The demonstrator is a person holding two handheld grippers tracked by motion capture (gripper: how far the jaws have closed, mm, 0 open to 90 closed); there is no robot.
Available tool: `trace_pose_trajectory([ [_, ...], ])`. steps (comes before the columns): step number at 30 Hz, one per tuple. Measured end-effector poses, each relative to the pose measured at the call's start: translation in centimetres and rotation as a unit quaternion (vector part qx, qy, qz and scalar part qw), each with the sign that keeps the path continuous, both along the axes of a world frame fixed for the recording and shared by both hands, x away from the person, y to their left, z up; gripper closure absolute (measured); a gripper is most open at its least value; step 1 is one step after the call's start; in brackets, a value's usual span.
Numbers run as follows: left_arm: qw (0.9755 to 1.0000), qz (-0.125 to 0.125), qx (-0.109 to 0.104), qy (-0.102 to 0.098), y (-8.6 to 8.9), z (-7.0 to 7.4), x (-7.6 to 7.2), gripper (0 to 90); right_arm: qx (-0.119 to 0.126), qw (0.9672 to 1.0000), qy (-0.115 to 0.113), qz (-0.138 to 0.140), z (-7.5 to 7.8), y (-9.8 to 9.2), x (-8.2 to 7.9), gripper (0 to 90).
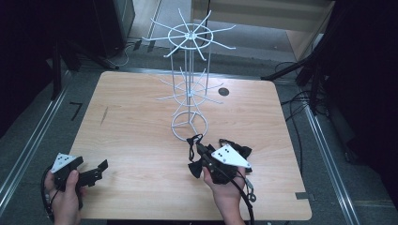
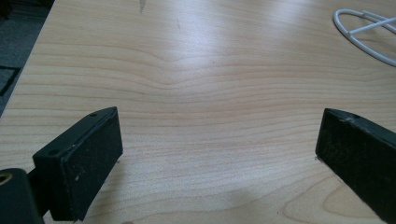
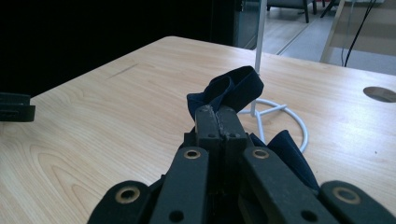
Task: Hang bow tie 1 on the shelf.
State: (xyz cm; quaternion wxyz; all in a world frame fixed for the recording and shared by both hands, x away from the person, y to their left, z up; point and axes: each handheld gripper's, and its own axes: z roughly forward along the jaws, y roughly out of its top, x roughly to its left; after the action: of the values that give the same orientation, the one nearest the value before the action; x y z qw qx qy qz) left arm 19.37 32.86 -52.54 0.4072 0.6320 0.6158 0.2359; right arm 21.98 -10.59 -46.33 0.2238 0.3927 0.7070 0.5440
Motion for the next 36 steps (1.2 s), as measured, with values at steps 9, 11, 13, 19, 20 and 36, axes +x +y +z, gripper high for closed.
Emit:
trace_pose_trajectory([
  [9, 1.0000, 0.000, -0.001, 0.001, 0.0, 0.0, 0.0, 1.0, 0.003, 0.9999, -0.015, -0.005, 1.5, -0.5, 0.1, 90.0],
  [11, 1.0000, 0.000, 0.000, 0.001, 0.0, 0.0, 0.0, 1.0, 0.003, 0.9998, -0.017, -0.005, 1.8, -0.6, 0.1, 90.0],
  [13, 1.0000, 0.000, -0.001, 0.000, 0.0, 0.0, 0.0, 1.0, 0.003, 0.9998, -0.020, -0.007, 2.1, -0.7, 0.1, 90.0],
  [19, 1.0000, 0.000, 0.000, 0.000, 0.0, 0.0, 0.0, 1.0, 0.005, 0.9996, -0.025, -0.007, 2.6, -0.9, 0.1, 90.0],
  [20, 1.0000, 0.000, -0.001, 0.000, 0.0, 0.0, 0.0, 1.0, 0.005, 0.9996, -0.027, -0.008, 2.7, -0.9, 0.1, 90.0],
  [36, 1.0000, -0.001, 0.000, 0.001, 0.0, 0.0, 0.0, 1.0, 0.007, 0.9989, -0.046, -0.009, 4.5, -1.3, 0.2, 90.0],
])
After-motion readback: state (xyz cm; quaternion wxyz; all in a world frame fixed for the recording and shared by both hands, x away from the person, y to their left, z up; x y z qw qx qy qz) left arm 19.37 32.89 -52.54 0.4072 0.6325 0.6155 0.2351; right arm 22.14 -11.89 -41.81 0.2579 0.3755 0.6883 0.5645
